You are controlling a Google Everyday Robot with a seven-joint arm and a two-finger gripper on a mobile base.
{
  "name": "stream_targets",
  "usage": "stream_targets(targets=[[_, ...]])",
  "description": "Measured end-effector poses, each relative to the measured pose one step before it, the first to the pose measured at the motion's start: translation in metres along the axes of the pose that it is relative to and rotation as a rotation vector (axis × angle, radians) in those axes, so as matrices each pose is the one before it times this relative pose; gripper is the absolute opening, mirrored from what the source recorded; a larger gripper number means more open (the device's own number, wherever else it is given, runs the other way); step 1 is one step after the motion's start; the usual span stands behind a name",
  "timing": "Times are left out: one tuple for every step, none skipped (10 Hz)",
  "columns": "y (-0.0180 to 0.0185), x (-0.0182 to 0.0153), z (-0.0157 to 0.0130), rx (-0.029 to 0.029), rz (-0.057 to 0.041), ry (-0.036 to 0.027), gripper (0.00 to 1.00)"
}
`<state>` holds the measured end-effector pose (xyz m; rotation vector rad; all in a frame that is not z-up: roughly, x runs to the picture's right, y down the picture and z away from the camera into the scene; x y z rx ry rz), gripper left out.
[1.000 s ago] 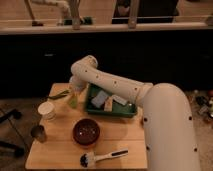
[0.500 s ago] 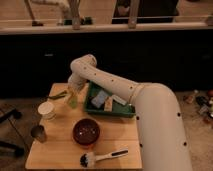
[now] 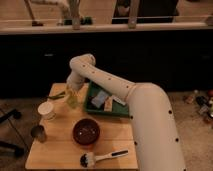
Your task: Place banana in plastic cup
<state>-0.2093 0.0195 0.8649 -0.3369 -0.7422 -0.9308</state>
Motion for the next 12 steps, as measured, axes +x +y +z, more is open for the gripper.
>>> stream_targets(targets=[[-0.00195, -0.00056, 0.00212, -0.00759, -0.00071, -0.00324, 0.05], [-0.00101, 0.00018, 0.00292, -0.01013, 0.00073, -0.00332, 0.17], [0.00001, 0.00072, 0.00203, -0.00639, 0.00174, -0.00331, 0.27], [0.00041, 0.00115, 0.00105, -0.00317, 0.00222, -0.0024, 0.35], [0.00047, 0.00216, 0.00062, -0.00081, 0.00411, -0.00414, 0.47], [0.00068, 0.00179, -0.00012, 0.00003, 0.00323, -0.0018, 0.55], [0.00049, 0.00211, 0.00042, 0.00029, 0.00439, -0.00309, 0.65], [0.00046, 0.00165, 0.00049, -0.00085, 0.00374, -0.00274, 0.74], [0.00097, 0.0018, 0.00101, -0.00136, 0.00477, -0.00367, 0.8], [0.00095, 0.00083, 0.00118, -0.00248, 0.00319, -0.00486, 0.8], [0.00048, 0.00027, 0.00059, -0.00162, 0.00137, -0.0032, 0.8], [0.00041, 0.00072, -0.00011, -0.00277, 0.0022, -0.00184, 0.8]])
